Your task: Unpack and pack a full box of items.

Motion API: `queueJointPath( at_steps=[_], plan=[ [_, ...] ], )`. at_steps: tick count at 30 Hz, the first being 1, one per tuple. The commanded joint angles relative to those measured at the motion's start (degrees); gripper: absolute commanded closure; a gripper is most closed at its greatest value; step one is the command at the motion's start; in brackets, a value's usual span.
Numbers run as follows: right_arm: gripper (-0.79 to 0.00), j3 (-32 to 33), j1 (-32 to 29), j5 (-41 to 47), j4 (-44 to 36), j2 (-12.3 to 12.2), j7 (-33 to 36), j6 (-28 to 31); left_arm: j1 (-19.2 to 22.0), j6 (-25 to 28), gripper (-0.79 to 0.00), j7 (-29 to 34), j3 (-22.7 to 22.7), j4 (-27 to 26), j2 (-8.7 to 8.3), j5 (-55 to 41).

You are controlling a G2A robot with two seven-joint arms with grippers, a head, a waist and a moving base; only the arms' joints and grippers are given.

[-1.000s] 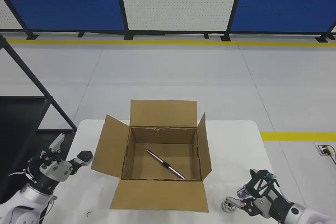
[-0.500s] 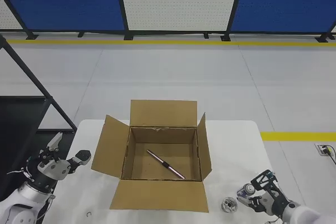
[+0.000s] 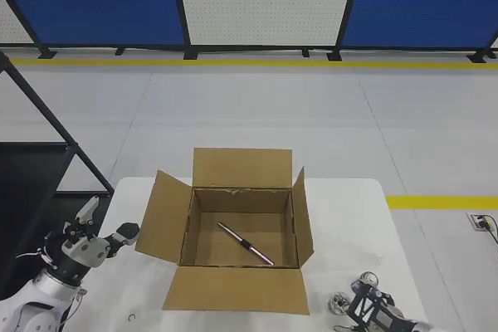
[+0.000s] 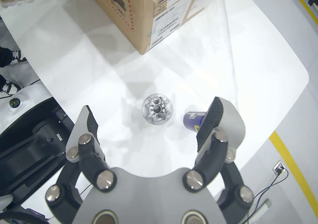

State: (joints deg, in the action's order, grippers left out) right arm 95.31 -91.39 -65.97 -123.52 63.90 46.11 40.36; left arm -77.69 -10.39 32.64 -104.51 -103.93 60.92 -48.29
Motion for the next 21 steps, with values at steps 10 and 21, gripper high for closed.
queueJointPath(
  at_steps=[10, 21],
  plan=[
    [-0.785, -7.84, 8.12, -1.03, 9.65, -0.23, 5.43, -3.25, 0.01, 0.05, -0.785, -0.07, 0.07, 0.05, 0.02, -0.19],
    [-0.785, -11.28, 11.91, 0.02, 15.22, -0.61, 7.49, -3.84, 0.01, 0.05, -0.785, -0.07, 0.07, 0.05, 0.02, -0.19]
  ],
)
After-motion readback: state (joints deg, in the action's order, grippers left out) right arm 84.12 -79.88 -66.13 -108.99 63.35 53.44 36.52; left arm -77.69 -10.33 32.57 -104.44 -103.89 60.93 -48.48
